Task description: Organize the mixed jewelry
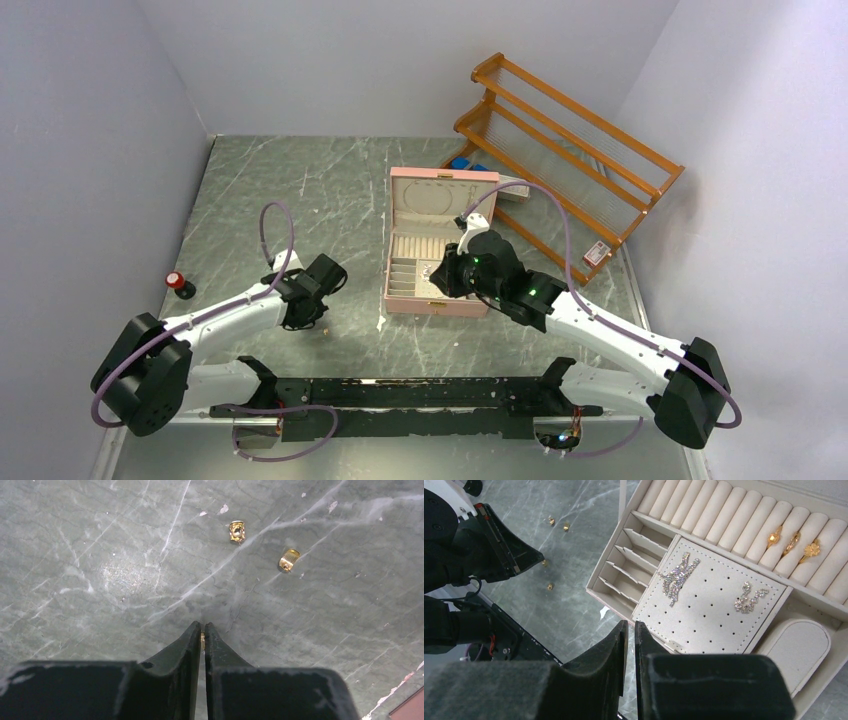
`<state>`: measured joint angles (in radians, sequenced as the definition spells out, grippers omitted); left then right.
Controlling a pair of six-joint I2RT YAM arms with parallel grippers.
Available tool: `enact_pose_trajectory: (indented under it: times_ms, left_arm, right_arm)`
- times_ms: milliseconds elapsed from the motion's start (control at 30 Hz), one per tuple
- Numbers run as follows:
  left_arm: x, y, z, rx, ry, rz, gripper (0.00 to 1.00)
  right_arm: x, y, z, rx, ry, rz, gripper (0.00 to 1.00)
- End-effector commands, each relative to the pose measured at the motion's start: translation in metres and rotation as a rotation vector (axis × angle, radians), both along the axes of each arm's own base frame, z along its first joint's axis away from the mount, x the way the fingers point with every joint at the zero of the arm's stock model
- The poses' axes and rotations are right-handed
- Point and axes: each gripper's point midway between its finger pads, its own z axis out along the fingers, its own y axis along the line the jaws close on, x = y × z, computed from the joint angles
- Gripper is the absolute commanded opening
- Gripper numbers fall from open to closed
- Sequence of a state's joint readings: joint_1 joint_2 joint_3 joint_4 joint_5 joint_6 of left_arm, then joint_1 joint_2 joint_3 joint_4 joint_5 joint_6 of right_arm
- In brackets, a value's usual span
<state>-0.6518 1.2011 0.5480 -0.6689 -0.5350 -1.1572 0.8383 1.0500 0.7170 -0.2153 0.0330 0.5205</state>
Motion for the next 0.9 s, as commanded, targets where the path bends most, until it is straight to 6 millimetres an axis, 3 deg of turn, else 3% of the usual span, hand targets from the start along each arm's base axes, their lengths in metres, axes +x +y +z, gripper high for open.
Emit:
enact_pose_trajectory:
  times_ms: [0,300,467,667,867]
  left_arm:
    - [0.009,0.000,0.005,0.014,-0.037,0.000,0.13]
    - [0.009,-0.004,0.005,-0.007,-0.040,-0.011,0.05]
    - [0.016,-0.015,0.022,-0.073,-0.091,-0.048,0.05]
    - [0.033,-0.062,0.073,-0.316,-0.261,-0.216,0.05]
    - [0.043,-0.113,0.138,-0.581,-0.418,-0.376,0.05]
  right_arm:
    - [-0.001,0.003,0.008,0.015,-0.002,0.003,0.14]
    - [-0.001,0.004,0.011,0.023,-0.003,0.002,0.14]
    - [-0.002,0.007,0.012,0.043,0.006,0.011,0.14]
    - [-0.006,0.018,0.029,0.126,0.027,0.022,0.18]
    - [-0.007,0.034,0.073,0.308,0.008,0.044,0.39]
